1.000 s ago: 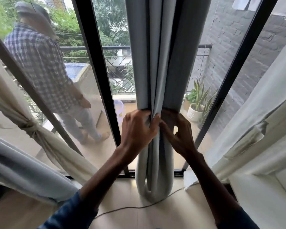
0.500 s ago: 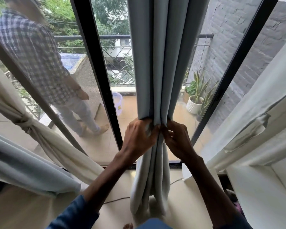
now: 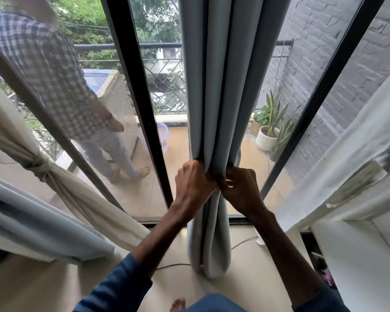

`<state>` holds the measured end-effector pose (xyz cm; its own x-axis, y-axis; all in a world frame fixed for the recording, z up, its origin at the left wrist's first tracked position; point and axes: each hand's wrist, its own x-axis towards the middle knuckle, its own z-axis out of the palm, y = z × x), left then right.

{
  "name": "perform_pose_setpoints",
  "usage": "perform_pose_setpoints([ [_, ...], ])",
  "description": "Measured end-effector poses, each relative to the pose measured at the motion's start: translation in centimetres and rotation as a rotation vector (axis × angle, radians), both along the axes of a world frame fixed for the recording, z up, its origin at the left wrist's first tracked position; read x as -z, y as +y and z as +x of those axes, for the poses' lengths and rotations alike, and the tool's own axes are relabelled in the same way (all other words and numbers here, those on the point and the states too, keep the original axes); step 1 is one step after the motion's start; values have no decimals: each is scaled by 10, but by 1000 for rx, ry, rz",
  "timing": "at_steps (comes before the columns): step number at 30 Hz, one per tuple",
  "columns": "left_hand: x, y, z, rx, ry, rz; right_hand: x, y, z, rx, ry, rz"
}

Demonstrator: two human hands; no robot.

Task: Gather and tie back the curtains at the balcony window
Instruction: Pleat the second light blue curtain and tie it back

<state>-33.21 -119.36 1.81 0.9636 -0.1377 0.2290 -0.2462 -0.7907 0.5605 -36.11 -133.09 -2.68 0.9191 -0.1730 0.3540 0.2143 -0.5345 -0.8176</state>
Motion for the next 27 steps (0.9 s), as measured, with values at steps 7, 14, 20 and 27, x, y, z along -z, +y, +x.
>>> perform_pose_setpoints([
  [7,20,25,4,-31,-49,21,17,-25,2,329,-43,-108],
  [14,41,28,-14,0,-20,20,29,-10,-5,355,-74,-165],
  [20,44,14,-20,118,-25,-63,29,25,-9,200,-106,-165],
  [27,41,19,-19,134,-78,-188,42,26,-10,94,-118,-150],
])
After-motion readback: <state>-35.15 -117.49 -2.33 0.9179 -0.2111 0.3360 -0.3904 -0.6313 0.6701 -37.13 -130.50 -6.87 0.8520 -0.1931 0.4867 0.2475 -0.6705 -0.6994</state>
